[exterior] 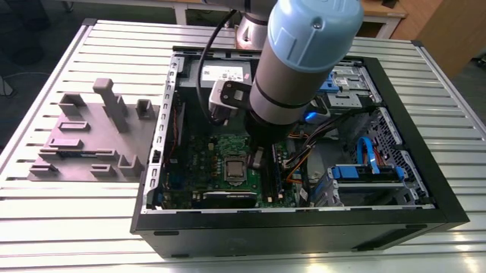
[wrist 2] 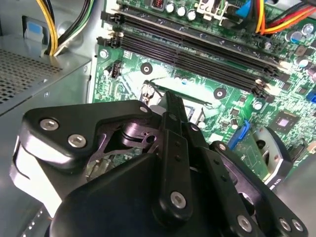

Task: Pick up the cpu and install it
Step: 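Install the first cpu locking lever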

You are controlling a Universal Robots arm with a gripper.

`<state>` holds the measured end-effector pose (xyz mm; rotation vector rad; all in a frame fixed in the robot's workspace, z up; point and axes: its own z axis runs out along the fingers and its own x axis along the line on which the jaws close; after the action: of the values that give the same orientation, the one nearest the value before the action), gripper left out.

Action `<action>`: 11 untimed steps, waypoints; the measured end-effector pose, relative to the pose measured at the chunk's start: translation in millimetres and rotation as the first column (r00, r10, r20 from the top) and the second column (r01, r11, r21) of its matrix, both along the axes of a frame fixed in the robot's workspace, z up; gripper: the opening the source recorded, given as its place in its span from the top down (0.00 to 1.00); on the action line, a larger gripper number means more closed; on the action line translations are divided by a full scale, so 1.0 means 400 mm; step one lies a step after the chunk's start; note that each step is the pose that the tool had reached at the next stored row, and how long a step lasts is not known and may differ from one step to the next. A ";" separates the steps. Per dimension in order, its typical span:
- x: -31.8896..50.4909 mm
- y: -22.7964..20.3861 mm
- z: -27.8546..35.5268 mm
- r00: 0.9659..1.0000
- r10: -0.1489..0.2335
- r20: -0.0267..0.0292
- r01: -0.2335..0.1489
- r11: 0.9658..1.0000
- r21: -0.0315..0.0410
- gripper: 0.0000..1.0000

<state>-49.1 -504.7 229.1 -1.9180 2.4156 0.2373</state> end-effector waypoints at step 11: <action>0.000 -0.002 -0.010 0.996 0.090 -0.004 -0.090 0.996 -0.025 0.90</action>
<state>-49.1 -505.6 225.2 -2.0409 2.3481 0.2141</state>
